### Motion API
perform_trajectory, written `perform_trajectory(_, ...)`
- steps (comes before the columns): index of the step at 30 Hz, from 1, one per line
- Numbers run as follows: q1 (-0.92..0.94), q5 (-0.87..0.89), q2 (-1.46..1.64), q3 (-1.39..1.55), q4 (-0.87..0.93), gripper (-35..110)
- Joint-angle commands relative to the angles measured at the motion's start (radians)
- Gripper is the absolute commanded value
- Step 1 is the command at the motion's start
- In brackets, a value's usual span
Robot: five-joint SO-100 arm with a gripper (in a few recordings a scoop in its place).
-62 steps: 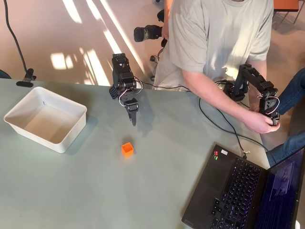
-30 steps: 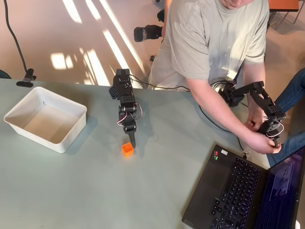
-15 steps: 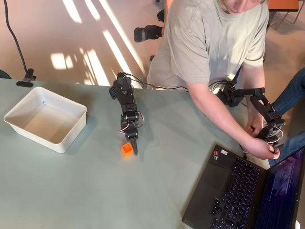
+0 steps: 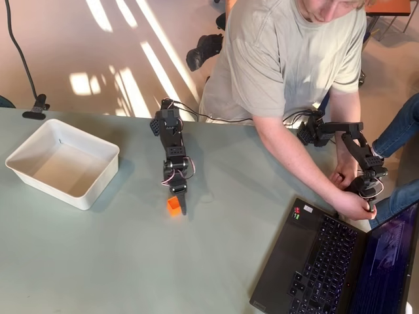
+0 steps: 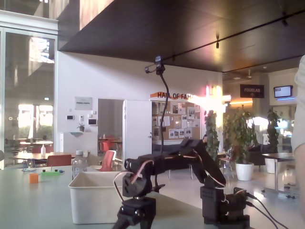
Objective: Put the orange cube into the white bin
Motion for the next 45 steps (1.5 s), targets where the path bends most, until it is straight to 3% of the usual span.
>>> perform_trajectory(1, 0.026, -0.006, 0.006, -0.034, 0.005, 81)
perform_trajectory(12, 0.032, -0.005, 0.005, -0.031, 0.009, 80)
perform_trajectory(23, 0.032, -0.006, 0.006, -0.034, 0.008, 48)
perform_trajectory(45, 0.052, 0.002, 0.009, -0.026, 0.009, 36)
